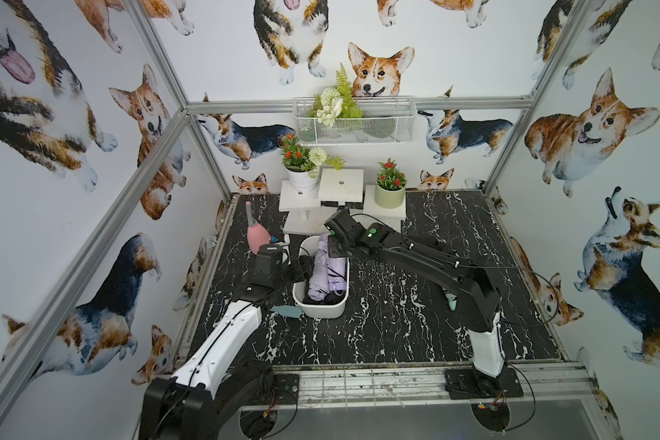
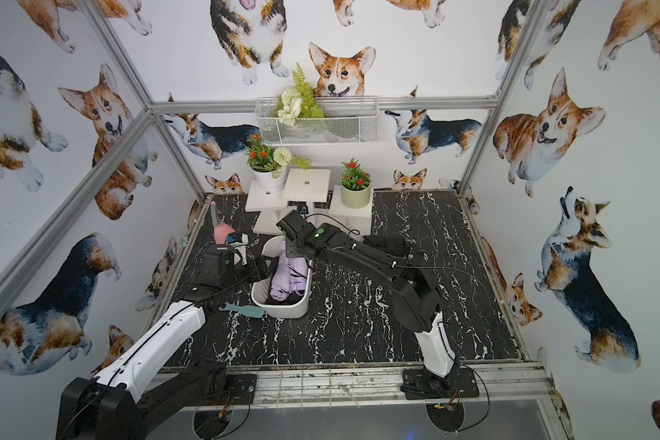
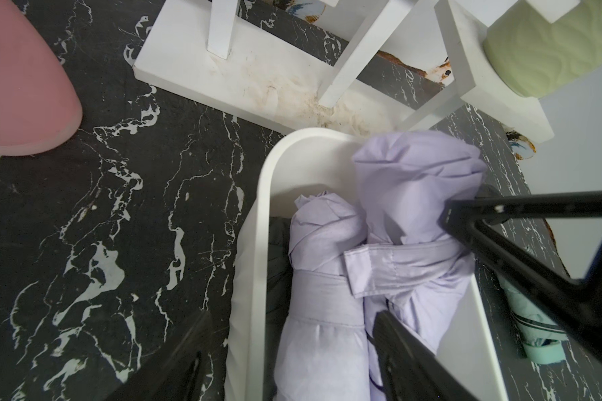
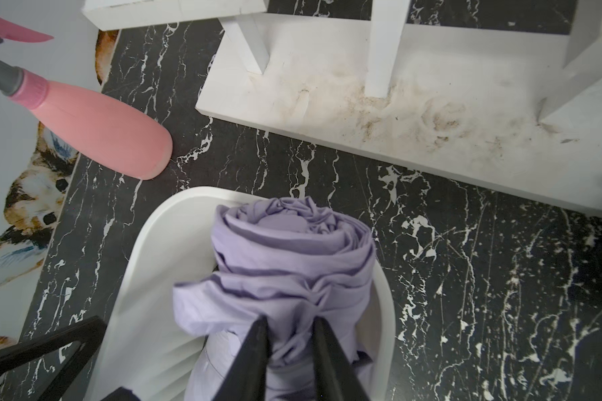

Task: Put the umbrella into the storage box
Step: Place the umbrella in the storage box.

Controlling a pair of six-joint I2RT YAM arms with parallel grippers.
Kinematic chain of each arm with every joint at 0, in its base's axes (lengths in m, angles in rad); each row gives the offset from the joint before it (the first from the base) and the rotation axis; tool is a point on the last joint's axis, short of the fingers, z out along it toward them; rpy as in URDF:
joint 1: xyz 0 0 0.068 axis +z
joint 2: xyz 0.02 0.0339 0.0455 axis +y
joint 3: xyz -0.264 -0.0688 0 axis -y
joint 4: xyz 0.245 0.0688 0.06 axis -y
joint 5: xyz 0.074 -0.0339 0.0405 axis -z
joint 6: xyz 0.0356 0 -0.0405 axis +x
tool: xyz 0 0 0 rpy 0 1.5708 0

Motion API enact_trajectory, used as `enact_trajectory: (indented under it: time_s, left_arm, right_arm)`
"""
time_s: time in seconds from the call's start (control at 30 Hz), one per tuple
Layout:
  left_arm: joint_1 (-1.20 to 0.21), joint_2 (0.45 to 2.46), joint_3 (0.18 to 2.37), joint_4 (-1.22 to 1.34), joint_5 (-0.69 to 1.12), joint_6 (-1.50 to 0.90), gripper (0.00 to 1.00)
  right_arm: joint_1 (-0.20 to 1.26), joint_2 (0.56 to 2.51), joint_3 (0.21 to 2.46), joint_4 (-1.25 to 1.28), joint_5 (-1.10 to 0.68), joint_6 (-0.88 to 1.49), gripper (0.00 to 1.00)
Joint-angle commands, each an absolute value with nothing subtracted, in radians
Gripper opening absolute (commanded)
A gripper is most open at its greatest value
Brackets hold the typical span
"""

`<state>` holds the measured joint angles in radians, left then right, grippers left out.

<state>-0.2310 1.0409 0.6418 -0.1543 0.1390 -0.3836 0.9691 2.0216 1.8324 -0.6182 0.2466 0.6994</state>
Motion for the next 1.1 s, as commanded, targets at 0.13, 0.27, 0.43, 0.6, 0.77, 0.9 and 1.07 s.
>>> enact_trajectory:
  time_s: [0.13, 0.27, 0.43, 0.6, 0.77, 0.9, 1.07]
  left_arm:
    - [-0.231, 1.042, 0.64, -0.146, 0.142, -0.371, 0.78]
    - [-0.231, 1.042, 0.641, -0.147, 0.141, -0.371, 0.78]
    - [-0.231, 1.037, 0.64, -0.146, 0.141, -0.37, 0.78]
    - [-0.231, 1.043, 0.643, -0.146, 0.144, -0.369, 0.78]
    - [-0.232, 1.04, 0.644, -0.147, 0.142, -0.366, 0.78]
    - [-0.232, 1.042, 0.644, -0.149, 0.142, -0.365, 0.78]
    - [-0.231, 1.04, 0.644, -0.149, 0.141, -0.365, 0.78]
  right_arm:
    - [0.973, 2.029, 1.867, -0.688, 0.268, 0.659, 0.0]
    - [0.981, 2.007, 1.874, -0.719, 0.245, 0.656, 0.0]
    - [1.008, 1.951, 1.8, -0.707, 0.248, 0.668, 0.0]
    - [1.024, 1.951, 1.784, -0.73, 0.254, 0.672, 0.0]
    - [1.023, 2.001, 1.799, -0.756, 0.254, 0.674, 0.0]
    - [1.014, 2.033, 1.808, -0.767, 0.252, 0.675, 0.0]
    - [0.994, 2.068, 1.826, -0.77, 0.225, 0.672, 0.0]
